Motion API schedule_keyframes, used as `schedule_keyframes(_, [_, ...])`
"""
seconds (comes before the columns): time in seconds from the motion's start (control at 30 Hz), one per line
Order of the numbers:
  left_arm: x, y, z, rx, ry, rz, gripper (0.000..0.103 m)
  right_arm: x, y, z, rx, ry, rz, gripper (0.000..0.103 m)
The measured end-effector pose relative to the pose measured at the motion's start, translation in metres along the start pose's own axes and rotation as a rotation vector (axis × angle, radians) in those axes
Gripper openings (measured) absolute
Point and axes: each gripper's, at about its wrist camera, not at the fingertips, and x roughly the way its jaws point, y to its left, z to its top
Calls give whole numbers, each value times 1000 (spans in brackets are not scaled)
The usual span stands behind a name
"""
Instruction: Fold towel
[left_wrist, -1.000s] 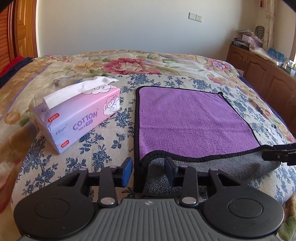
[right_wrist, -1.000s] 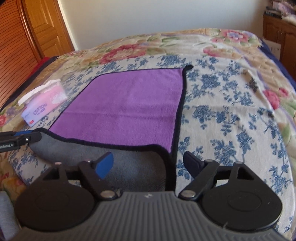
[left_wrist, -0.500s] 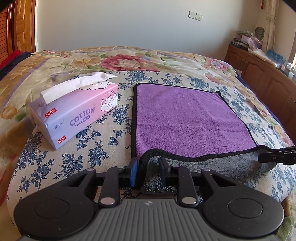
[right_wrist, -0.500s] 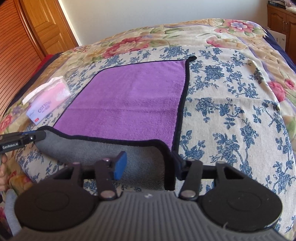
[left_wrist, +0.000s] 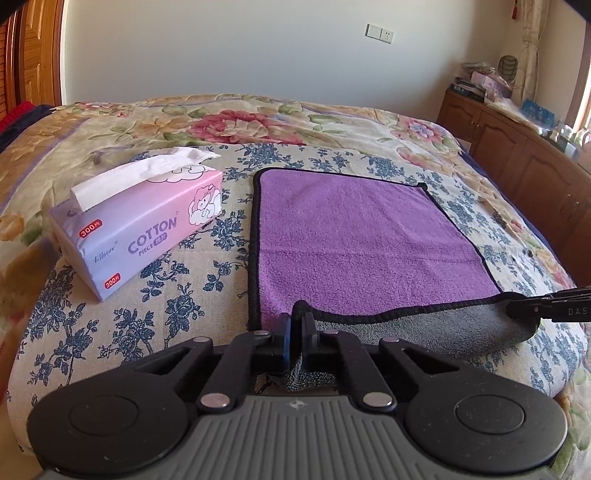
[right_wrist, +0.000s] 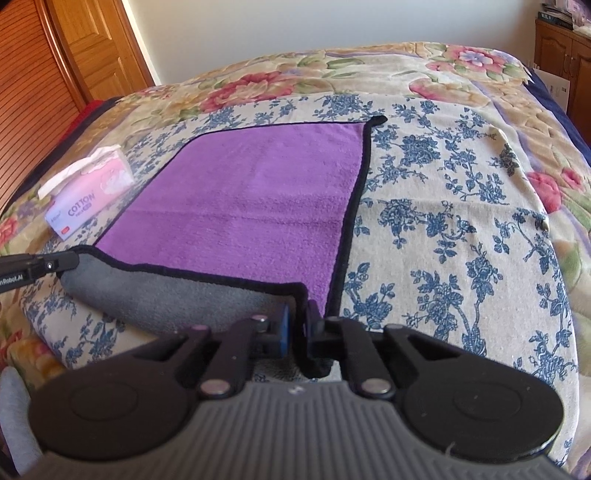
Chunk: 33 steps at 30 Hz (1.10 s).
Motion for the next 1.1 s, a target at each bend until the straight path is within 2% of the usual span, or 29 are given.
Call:
schedule_keyframes(0.23, [-8, -2, 4, -3, -41, -13, 6, -5, 0, 3, -3, -28, -6, 9])
schedule_keyframes(0.33, [-11, -3, 7, -5, -57, -20, 6, -8, 0, 4, -5, -55, -8, 4])
schedule_keyframes(0.93, [-14, -4, 23, -12, -122, -40, 5, -22, 4, 18, -36, -184, -6, 4])
schedule_keyframes(1.1, [-8, -4, 30, -10, -121, -38, 5, -18, 3, 25, -48, -196, -8, 4])
